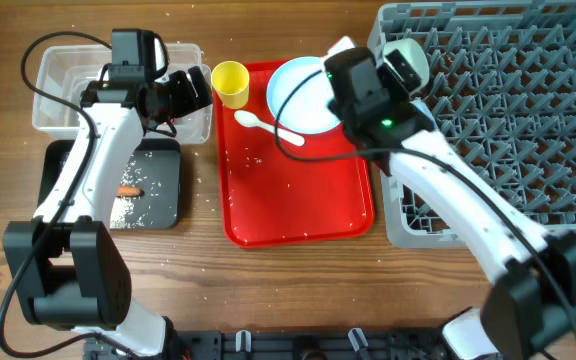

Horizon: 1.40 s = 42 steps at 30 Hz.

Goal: Sort waste into correct bins and load items into the dishwasher rack
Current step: 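Reach right gripper to the light-blue plate and grasp its rim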

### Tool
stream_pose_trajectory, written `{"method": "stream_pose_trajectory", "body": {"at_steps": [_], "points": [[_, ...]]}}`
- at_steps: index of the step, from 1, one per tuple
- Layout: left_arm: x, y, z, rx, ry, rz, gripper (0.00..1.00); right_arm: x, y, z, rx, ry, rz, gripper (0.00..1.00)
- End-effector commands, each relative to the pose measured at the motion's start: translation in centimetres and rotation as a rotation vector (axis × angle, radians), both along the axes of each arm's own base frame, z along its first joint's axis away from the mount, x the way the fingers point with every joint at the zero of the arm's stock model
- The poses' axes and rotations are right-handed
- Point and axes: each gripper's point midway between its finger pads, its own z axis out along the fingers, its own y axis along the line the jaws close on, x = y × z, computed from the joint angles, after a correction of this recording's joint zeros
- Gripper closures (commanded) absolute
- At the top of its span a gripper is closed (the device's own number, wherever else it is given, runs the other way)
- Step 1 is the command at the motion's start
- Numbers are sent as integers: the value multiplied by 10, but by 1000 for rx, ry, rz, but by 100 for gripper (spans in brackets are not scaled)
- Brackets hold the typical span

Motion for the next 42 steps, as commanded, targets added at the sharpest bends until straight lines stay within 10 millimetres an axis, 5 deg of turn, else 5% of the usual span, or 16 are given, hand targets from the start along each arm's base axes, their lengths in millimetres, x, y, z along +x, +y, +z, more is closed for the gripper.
{"method": "stream_pose_trajectory", "body": {"at_steps": [1, 5, 11, 15, 19, 27, 31, 35, 42], "points": [[4, 3, 1, 4, -4, 10, 1, -41, 86, 12, 531, 175, 255, 0], [4, 3, 1, 4, -4, 10, 0, -48, 125, 35, 815, 218, 325, 0], [4, 3, 1, 4, -4, 10, 0, -14, 115, 61, 1020, 69, 90, 13], [4, 3, 1, 4, -4, 10, 0, 8, 121, 60, 1110, 20, 48, 19], [4, 3, 1, 4, -4, 10, 0, 25, 98, 19, 1082, 66, -89, 22], [4, 3, 1, 4, -4, 10, 0, 27, 55, -128, 925, 289, -450, 47], [4, 3, 1, 4, -4, 10, 0, 21, 51, -180, 870, 364, -521, 55], [4, 3, 1, 4, -4, 10, 0, 12, 34, -196, 811, 374, -606, 59], [4, 3, 1, 4, -4, 10, 0, 7, 42, -188, 843, 416, -577, 63]]}}
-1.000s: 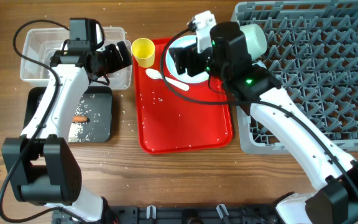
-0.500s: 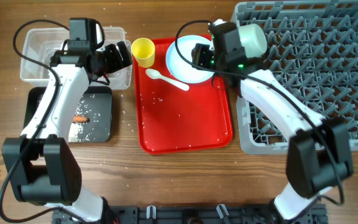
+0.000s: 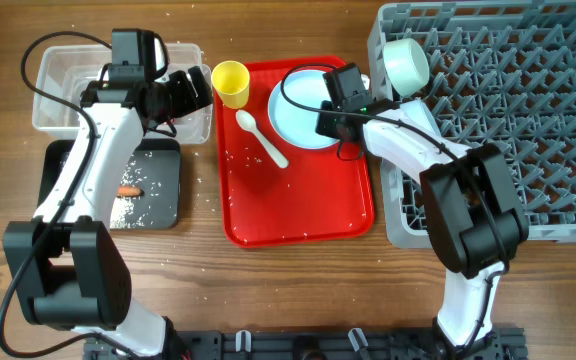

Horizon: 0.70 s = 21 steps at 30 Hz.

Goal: Sort waste into correct bins and load items into the dishwasher rack
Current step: 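Reach right gripper to the light-blue plate and grasp its rim, then lift the plate with right gripper and carry it over the rack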

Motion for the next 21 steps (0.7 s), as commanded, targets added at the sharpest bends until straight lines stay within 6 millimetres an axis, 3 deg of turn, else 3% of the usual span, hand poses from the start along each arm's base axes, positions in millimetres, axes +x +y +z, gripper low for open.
{"method": "stream_pose_trajectory", "body": {"at_steps": [1, 4, 6, 9, 16, 21], "points": [[4, 3, 1, 4, -5, 10, 0, -6, 9, 16, 67, 8, 16, 64], [4, 3, 1, 4, -5, 10, 0, -13, 11, 65, 101, -39, 54, 61], [4, 3, 1, 4, -5, 10, 0, -27, 5, 78, 91, -15, 52, 59], [4, 3, 1, 4, -5, 10, 0, -35, -3, 64, 49, 41, 30, 59], [4, 3, 1, 4, -5, 10, 0, -50, -10, 1, 7, 205, -43, 59], [4, 3, 1, 4, -5, 10, 0, -47, -14, -8, -16, 202, -52, 62]]}}
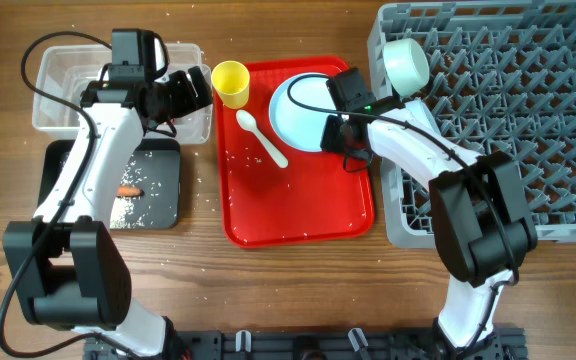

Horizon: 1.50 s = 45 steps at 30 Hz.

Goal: Sort waste into correct bins and load items into the dishwasher rack
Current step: 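Lift the plate with right gripper and carry it over the rack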

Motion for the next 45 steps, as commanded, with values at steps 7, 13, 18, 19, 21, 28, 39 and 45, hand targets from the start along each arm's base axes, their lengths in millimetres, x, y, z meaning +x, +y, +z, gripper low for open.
{"method": "stream_pose_trajectory", "body": {"at_steps": [7, 13, 18, 19, 21, 28, 39, 45], "points": [[4, 3, 1, 4, -5, 10, 0, -5, -9, -27, -47, 49, -28, 94], [4, 3, 1, 4, -5, 10, 0, -3, -11, -25, -48, 44, -18, 96], [4, 3, 1, 4, -5, 10, 0, 17, -15, 57, 43, -129, 62, 96], [4, 3, 1, 4, -5, 10, 0, 20, -17, 89, 51, -206, 90, 96], [4, 3, 1, 4, -5, 10, 0, 22, -23, 163, 38, -398, 169, 96], [4, 3, 1, 4, -5, 10, 0, -8, -146, 315, -483, -782, -174, 96], [4, 3, 1, 4, -5, 10, 0, 30, -243, 297, -1347, -380, 26, 96], [4, 3, 1, 4, -5, 10, 0, 66, -240, 236, -1407, -241, 174, 96]]}}
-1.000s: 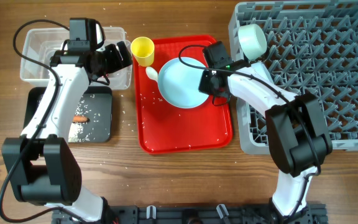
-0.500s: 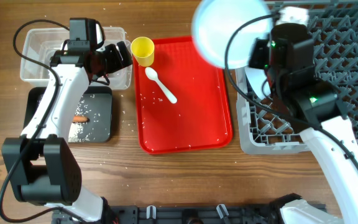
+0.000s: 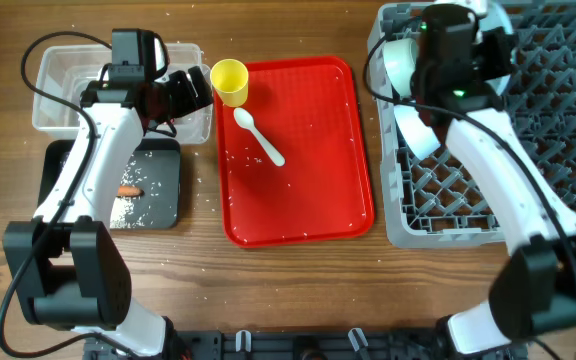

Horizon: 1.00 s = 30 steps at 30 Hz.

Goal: Sort waste into correct bins and load items into the dishwasher rack
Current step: 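Lift the plate with right gripper and carry it over the rack, then stand the plate upright in the rack and open right gripper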

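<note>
The red tray holds a white spoon and a yellow cup at its far left corner. The light blue plate stands tilted over the near-left part of the grey dishwasher rack. Its upper edge runs up under my right gripper, which appears shut on it, though the wrist hides the fingertips. A white bowl sits in the rack's far left corner, right beside the plate. My left gripper hovers open over the right end of the clear bin, holding nothing.
A black bin in front of the clear bin holds crumbs and a small orange scrap. Crumbs are scattered over the tray. The rack's tines fill the whole right side of the table.
The plate has left the red tray and is now over the rack's left part, with my right gripper above it. The spoon, the cup and the left arm have not moved.
My right arm first reached over the plate lying on the tray, with the spoon's handle against the plate. Then the gripper sat low at the plate's right rim and the spoon lay clear of it. Now the plate is at the rack.
</note>
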### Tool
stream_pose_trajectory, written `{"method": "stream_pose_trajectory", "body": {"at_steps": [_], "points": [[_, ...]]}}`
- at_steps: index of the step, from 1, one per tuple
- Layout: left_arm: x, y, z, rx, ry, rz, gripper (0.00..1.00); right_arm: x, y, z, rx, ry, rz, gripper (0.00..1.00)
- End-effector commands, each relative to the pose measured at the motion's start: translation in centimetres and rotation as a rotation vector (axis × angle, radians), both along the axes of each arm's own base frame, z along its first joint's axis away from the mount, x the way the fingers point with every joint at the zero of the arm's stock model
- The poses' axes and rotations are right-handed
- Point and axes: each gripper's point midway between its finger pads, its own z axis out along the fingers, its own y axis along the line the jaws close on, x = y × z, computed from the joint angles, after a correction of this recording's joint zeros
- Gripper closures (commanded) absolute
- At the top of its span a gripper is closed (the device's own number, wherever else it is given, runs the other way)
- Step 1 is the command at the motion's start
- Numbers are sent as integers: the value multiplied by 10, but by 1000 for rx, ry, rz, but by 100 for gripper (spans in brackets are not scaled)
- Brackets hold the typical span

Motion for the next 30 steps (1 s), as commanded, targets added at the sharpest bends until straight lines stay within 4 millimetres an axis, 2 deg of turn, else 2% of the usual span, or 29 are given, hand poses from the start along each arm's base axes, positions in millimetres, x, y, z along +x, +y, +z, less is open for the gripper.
{"method": "stream_pose_trajectory", "body": {"at_steps": [1, 4, 5, 6, 7, 9, 11, 13, 15, 18, 20, 21, 22, 24, 25, 27, 30], "points": [[4, 3, 1, 4, -6, 10, 0, 9, -5, -28, -78, 127, -12, 96], [4, 3, 1, 4, -6, 10, 0, 15, -10, -50, -87, 173, -25, 96], [4, 3, 1, 4, -6, 10, 0, 16, -10, -53, -84, 176, -25, 78], [4, 3, 1, 4, -6, 10, 0, 16, -10, -54, -51, 128, -38, 6], [4, 3, 1, 4, -6, 10, 0, 17, -9, -51, -13, 57, -55, 0], [4, 3, 1, 4, -6, 10, 0, 17, -7, -38, 42, -60, -69, 0], [4, 3, 1, 4, -6, 10, 0, 15, 2, -16, 84, -161, -59, 0], [4, 3, 1, 4, -6, 10, 0, 11, 24, 14, 122, -248, 2, 0], [4, 3, 1, 4, -6, 10, 0, 10, 57, 34, 193, -309, 106, 0], [4, 3, 1, 4, -6, 10, 0, 10, 137, 43, 375, -343, 359, 0], [4, 3, 1, 4, -6, 10, 0, 8, 184, 34, 595, -389, 454, 0], [4, 3, 1, 4, -6, 10, 0, 4, 224, 19, 836, -368, 531, 0], [4, 3, 1, 4, -6, 10, 0, -1, 255, 9, 1025, -316, 592, 0], [4, 3, 1, 4, -6, 10, 0, -15, 311, 5, 1331, -176, 756, 0], [4, 3, 1, 4, -6, 10, 0, -19, 322, 9, 1403, -153, 793, 0], [4, 3, 1, 4, -6, 10, 0, -23, 331, 17, 1478, -132, 824, 0], [4, 3, 1, 4, -6, 10, 0, -29, 331, 52, 1434, -43, 862, 0]]}}
